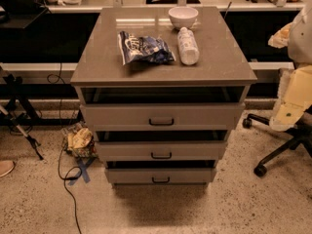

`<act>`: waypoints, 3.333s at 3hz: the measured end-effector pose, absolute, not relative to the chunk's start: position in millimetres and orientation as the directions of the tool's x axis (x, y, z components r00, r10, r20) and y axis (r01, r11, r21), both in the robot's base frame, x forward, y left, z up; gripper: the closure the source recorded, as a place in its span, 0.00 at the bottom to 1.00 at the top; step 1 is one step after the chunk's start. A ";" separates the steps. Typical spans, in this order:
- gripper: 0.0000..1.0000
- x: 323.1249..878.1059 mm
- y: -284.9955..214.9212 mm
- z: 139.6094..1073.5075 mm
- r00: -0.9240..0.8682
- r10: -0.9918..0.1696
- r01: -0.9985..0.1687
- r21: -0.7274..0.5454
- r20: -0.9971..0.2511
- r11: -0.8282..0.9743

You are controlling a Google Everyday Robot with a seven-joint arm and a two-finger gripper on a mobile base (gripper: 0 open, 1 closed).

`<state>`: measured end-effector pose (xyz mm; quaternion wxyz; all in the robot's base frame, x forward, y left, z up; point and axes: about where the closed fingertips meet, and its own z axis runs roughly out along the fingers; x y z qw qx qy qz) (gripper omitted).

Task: Open bottom drawer

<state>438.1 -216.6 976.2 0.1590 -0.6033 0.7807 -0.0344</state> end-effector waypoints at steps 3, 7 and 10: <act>0.00 445.5 -239.6 879.3 -0.198 -0.936 -0.966 -0.105 -0.290 0.236; 0.00 446.5 -272.2 629.5 -0.204 -0.938 -0.978 0.097 -0.281 0.184; 0.00 460.8 -319.5 411.5 -0.182 -0.928 -0.980 0.134 -0.326 0.145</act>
Offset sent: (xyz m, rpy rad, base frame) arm 0.0025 -0.0308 -0.0761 0.0987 0.1176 0.0249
